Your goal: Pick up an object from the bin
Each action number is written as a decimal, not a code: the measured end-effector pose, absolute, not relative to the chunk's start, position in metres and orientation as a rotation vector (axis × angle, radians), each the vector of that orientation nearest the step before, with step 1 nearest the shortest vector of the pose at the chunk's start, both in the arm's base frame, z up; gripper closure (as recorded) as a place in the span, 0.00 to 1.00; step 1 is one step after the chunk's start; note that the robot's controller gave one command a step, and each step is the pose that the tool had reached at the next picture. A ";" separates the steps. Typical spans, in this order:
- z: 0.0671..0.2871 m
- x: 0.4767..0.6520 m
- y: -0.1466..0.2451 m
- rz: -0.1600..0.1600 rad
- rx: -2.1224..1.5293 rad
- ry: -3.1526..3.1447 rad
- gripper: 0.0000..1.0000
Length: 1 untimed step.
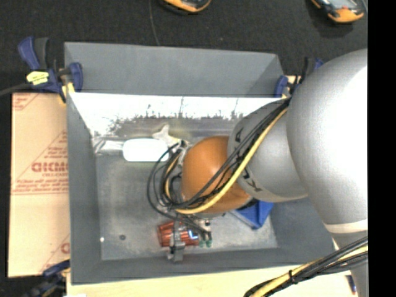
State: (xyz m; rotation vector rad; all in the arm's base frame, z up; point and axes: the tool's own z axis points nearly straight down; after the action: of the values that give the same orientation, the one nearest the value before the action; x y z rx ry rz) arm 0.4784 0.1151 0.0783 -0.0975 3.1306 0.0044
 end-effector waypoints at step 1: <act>0.075 0.477 0.102 0.005 0.159 3.134 0.00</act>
Offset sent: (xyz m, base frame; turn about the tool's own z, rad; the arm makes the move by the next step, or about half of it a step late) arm 0.0185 -0.0574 -0.0083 -0.0132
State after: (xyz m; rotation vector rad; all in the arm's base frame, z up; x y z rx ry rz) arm 0.4772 0.1020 0.0753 0.1591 3.1341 0.0048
